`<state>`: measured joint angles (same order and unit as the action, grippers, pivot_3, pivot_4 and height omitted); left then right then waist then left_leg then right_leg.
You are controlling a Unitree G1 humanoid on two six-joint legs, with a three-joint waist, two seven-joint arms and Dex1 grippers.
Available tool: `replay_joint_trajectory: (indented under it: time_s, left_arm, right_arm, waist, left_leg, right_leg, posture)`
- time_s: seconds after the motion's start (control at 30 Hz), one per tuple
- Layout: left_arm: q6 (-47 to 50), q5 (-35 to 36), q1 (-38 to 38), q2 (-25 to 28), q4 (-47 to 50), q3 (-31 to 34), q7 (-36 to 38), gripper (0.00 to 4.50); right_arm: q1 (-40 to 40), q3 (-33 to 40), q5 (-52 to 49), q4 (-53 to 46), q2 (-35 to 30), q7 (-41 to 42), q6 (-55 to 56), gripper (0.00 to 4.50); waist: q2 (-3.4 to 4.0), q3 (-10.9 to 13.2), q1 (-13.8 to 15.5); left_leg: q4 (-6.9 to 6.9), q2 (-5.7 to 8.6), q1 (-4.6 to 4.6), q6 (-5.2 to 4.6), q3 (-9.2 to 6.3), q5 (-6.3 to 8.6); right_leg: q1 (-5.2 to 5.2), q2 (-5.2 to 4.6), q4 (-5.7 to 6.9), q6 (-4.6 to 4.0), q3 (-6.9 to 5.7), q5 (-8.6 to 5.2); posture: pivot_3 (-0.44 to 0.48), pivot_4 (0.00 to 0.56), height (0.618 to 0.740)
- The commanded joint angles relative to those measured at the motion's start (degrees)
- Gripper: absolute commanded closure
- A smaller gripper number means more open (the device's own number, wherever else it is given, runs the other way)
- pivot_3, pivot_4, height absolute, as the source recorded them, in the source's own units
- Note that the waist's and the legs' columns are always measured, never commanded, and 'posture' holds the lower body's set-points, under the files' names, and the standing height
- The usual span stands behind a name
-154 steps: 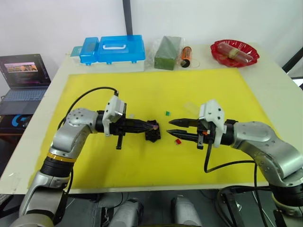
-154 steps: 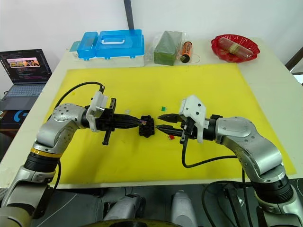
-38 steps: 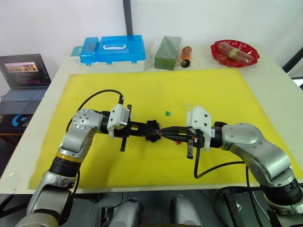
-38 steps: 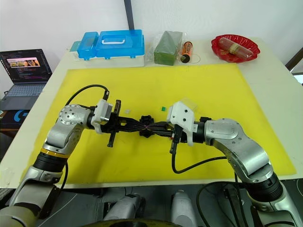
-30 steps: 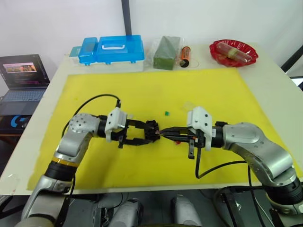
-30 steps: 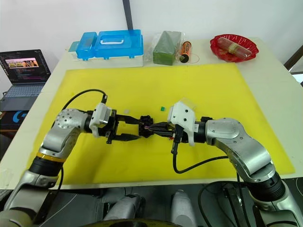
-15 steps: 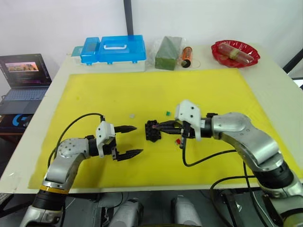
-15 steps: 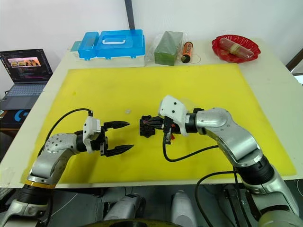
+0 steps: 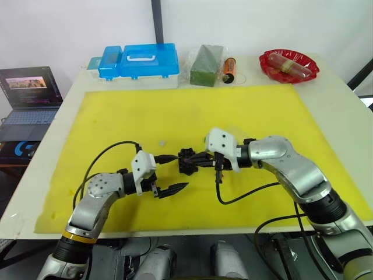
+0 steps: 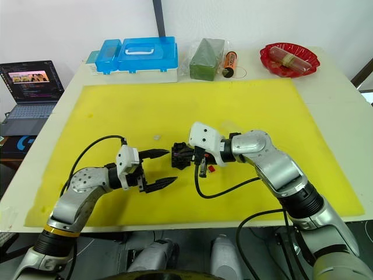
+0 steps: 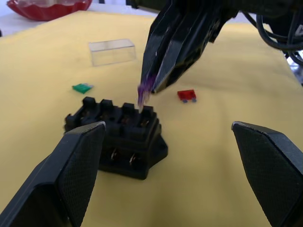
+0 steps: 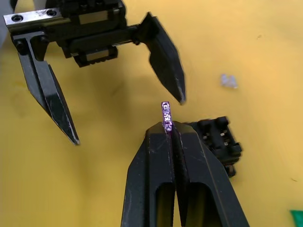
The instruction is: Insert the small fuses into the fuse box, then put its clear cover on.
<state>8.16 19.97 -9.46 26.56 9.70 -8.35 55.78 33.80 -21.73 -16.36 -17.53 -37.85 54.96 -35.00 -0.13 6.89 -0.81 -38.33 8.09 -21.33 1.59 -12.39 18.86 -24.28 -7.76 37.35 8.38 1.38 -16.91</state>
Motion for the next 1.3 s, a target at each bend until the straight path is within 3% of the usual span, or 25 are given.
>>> replay_joint_trajectory:
  time_s: [0.03,0.43,0.83,1.3]
  left_arm:
    - [-0.4,-0.3,-1.2,-0.2,0.3,-0.1,-0.3,0.02]
    - [-3.6,-1.1,-2.0,-1.3,-4.5,0.0,1.3,0.02]
    - [0.7,0.0,-1.1,-0.6,2.0,0.2,-0.4,0.02]
    - [2.4,-0.5,-2.6,-0.9,1.7,0.0,-1.5,0.02]
  right_arm:
    - [1.6,0.6,1.0,0.4,0.5,1.3,2.0,4.5]
    - [2.4,0.2,3.5,3.6,1.5,4.2,4.7,4.5]
    - [2.7,0.0,4.9,5.1,2.4,5.8,5.8,4.5]
    - [2.7,-0.2,6.5,6.5,2.7,7.8,7.4,4.5]
  waist:
    - [0.0,0.0,0.0]
    - [0.0,0.0,0.0]
    - [0.0,0.0,0.0]
    - [0.0,0.0,0.0]
  left_leg:
    - [0.0,0.0,0.0,0.0,0.0,0.0]
    - [0.0,0.0,0.0,0.0,0.0,0.0]
    - [0.0,0.0,-0.01,0.0,0.0,0.0]
    - [0.0,0.0,0.0,0.0,0.0,0.0]
  right_leg:
    - [0.0,0.0,0.0,0.0,0.0,0.0]
    - [0.0,0.0,0.0,0.0,0.0,0.0]
    - [0.0,0.0,0.0,0.0,0.0,0.0]
    - [-0.01,0.0,0.0,0.0,0.0,0.0]
  posture:
    - [0.0,0.15,0.74]
    - [0.0,0.15,0.74]
    - [0.0,0.15,0.74]
    - [0.0,0.15,0.74]
